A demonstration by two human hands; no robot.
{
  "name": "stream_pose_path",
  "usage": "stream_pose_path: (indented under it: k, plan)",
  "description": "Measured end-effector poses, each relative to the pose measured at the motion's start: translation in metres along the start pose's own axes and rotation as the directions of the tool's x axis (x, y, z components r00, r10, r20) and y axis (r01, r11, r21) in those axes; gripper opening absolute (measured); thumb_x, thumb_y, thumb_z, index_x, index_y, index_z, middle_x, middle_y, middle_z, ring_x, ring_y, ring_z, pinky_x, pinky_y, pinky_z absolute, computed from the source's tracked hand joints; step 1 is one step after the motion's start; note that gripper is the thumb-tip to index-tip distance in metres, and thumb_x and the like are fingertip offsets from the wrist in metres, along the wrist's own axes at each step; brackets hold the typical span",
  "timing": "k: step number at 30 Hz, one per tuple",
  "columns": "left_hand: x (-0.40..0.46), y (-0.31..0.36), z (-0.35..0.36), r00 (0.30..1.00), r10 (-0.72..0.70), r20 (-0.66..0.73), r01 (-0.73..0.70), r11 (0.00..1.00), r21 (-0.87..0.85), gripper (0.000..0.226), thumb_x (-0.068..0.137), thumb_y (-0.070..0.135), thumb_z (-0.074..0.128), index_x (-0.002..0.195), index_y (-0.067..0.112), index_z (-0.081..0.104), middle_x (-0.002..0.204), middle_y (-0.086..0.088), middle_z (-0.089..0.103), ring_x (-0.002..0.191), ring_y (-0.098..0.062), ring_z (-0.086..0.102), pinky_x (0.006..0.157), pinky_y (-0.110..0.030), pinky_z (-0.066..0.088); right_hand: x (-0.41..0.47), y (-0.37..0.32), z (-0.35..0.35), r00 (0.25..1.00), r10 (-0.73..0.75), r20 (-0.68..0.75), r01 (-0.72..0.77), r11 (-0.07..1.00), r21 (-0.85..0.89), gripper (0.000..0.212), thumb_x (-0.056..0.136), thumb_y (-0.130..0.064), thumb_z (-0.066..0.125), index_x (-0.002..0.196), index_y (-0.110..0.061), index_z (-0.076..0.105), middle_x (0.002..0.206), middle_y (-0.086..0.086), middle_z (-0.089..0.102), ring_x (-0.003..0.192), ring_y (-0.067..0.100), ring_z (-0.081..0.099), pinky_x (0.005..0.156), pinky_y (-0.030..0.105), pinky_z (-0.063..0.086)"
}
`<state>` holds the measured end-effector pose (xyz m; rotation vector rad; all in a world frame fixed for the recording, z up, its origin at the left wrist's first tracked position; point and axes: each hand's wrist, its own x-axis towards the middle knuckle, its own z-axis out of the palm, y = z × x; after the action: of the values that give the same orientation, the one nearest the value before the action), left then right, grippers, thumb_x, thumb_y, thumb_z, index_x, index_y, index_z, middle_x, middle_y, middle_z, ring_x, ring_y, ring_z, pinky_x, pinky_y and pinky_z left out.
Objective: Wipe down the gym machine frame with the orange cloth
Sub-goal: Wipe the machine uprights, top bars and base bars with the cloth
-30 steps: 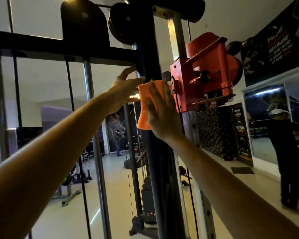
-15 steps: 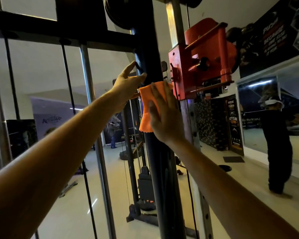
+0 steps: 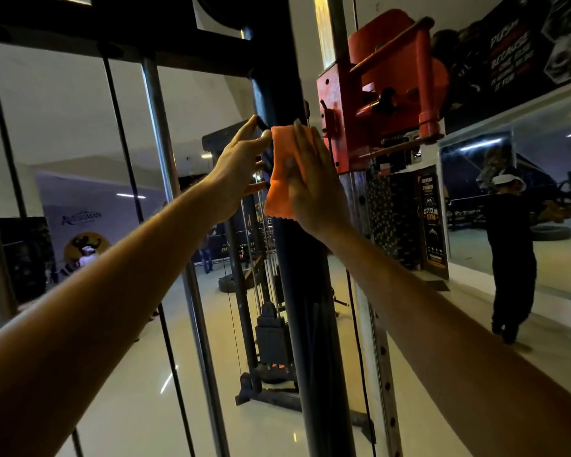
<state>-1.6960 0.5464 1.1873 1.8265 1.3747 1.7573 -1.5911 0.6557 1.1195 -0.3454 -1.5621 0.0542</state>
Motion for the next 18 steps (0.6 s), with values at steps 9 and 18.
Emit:
stream_pose_path:
  k: [9, 18]
  plan:
    - [-0.005, -0.025, 0.006, 1.0, 0.011, 0.02, -0.01, 1.0, -0.017, 0.064, 0.114, 0.031, 0.051, 0.17, 0.041, 0.021, 0.171, 0.002, 0.04, 0.143, -0.02, 0.05, 0.091, -0.038, 0.049, -0.195, 0.026, -0.01, 0.972, 0.163, 0.171, -0.168, 0.986, 0.018, 0.063, 0.105, -0.079, 0.017, 0.162, -0.067, -0.006, 0.179, -0.007, 0.016, 0.143, 0.029, 0.054, 0.087, 0.053, 0.065]
    - [-0.021, -0.028, 0.02, 0.998, -0.043, -0.055, 0.045, 0.999, 0.029, 0.066, 0.114, 0.033, 0.051, 0.17, 0.041, 0.019, 0.175, -0.004, 0.032, 0.152, -0.033, 0.044, 0.119, -0.057, 0.043, -0.106, 0.027, 0.006, 0.997, -0.031, 0.068, 0.038, 0.994, -0.103, 0.062, 0.116, -0.046, 0.036, 0.173, -0.028, 0.023, 0.182, 0.012, 0.002, 0.166, 0.037, 0.015, 0.126, 0.065, 0.032]
